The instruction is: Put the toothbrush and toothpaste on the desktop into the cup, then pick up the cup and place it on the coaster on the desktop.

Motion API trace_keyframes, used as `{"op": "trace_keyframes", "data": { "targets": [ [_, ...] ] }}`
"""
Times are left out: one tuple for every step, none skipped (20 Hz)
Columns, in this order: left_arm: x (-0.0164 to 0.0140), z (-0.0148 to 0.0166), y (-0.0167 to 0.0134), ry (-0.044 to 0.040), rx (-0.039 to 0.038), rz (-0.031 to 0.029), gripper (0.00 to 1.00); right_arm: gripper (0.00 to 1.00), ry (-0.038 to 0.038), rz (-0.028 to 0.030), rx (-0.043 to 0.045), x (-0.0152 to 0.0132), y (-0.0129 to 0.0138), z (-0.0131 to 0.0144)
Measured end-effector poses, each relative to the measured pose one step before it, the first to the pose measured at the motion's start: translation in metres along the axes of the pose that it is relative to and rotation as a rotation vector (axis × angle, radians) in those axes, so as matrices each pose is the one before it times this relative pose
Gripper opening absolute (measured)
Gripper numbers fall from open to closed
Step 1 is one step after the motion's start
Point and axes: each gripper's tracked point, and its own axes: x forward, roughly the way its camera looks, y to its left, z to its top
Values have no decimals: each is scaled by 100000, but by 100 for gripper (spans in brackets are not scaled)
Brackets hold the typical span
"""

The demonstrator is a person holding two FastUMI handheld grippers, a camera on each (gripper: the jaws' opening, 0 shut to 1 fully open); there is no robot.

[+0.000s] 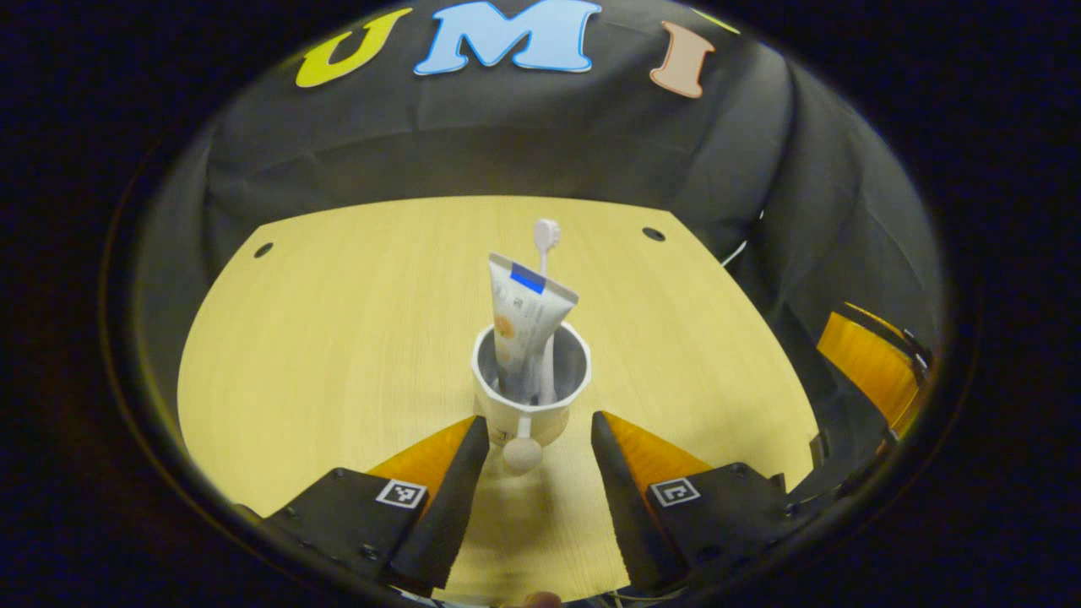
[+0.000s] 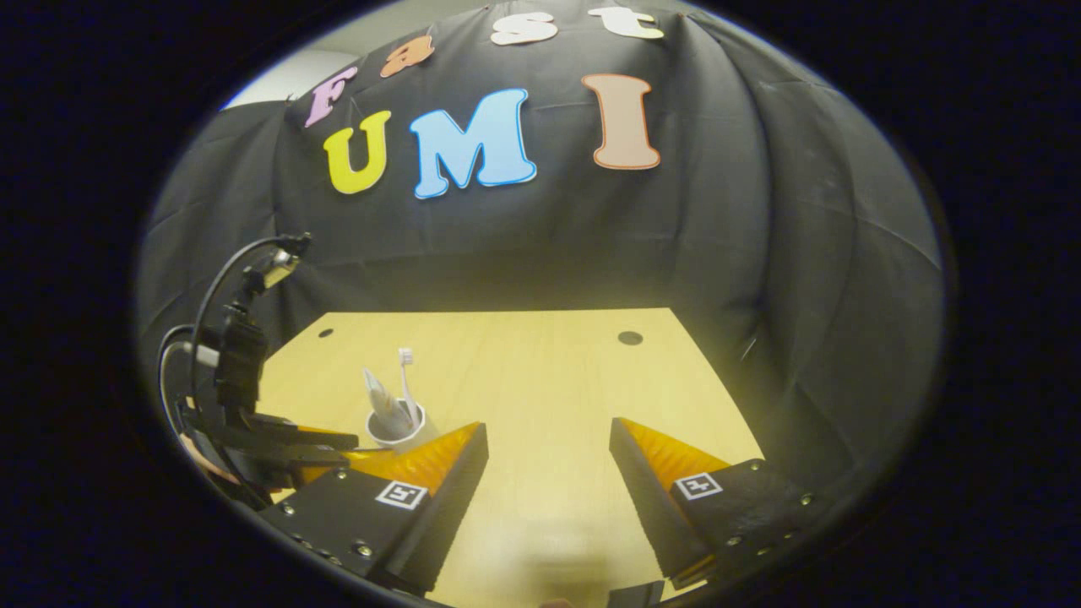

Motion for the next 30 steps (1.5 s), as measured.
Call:
{"op": "trace_keyframes", "data": {
  "targets": [
    [-832,690,223,-3333,409,-81,79,91,-602,-899,-343,-64,56,348],
    [-760,754,204,-3120,503,-230,79,91,-256,-728,-123,-67,59,178],
    [-924,708,207,-3618,275,166,80,91,-786,-186,224,-219,265,380],
    [-861,978,183,-3987,37,-175,80,91,-1367,60,279,-239,430,468],
    [-970,841,64,-4003,175,138,82,91,-1046,-93,43,-149,344,369],
    [-865,888,239,-4035,276,127,82,91,-1413,-718,-248,-141,239,453],
    [-834,965,327,-4114,224,197,82,91,-1567,-698,-289,-112,226,388],
    [-716,1184,471,-4966,533,125,88,91,-1698,-478,-447,-279,369,579],
    [23,595,-121,-4818,1141,1137,94,91,-1634,-713,-553,-355,372,524],
    [-309,847,395,-3727,798,937,94,91,-1456,-909,-515,-339,285,426],
    [-226,671,241,-3522,289,498,94,91,-1893,-604,-248,-434,367,607],
    [-474,1093,388,-3856,153,940,94,91,-2084,-479,73,-410,416,548],
    [-142,767,209,-3465,533,258,97,91,-1553,-250,114,-379,404,534],
    [-248,729,545,-3189,859,951,100,91,-1715,-517,-33,-296,228,492],
    [-384,1000,321,-4008,1136,-146,97,91,-2054,-776,17,-271,125,683],
    [-447,1010,242,-3796,1645,643,99,91,-1377,-910,333,-249,-19,460],
    [-348,917,-56,-3715,1427,-147,100,91,-1042,-521,310,-303,-47,435],
    [-304,599,-148,-2385,494,336,97,91,-1654,-799,291,-323,-107,469],
    [-183,744,-23,-2201,25,142,94,91,-2300,-1172,96,-227,-295,734],
    [-197,661,-159,-1900,-401,-82,94,91,-2330,-1354,-219,-302,-333,580],
    [-71,624,1,-2101,-363,416,94,91,-2206,-1067,-446,-172,-326,532],
    [48,357,-140,-1727,16,57,94,91,-1737,-1094,-565,-57,-430,270],
    [-52,64,104,-1160,187,820,96,91,-1229,-238,113,-169,-461,246],
    [-25,74,-70,-948,-27,419,94,91,-320,330,665,-79,-318,50],
    [29,220,-115,-1174,-462,992,96,91,-240,163,327,-22,-503,11],
    [-15,236,-242,-1211,-630,860,96,91,-696,73,-113,-19,-456,75],
    [-156,198,-622,-1204,-522,1036,96,91,-947,404,33,-55,-807,103],
    [-239,150,-718,-1547,-154,1884,97,91,-1099,81,-173,-120,-1003,156],
    [-283,295,-890,-1718,27,1787,94,91,-1136,102,-427,-73,-1014,149],
    [-233,261,-734,-2138,-104,2283,94,91,-1071,1545,-473,-88,-753,58]
  ]
}}
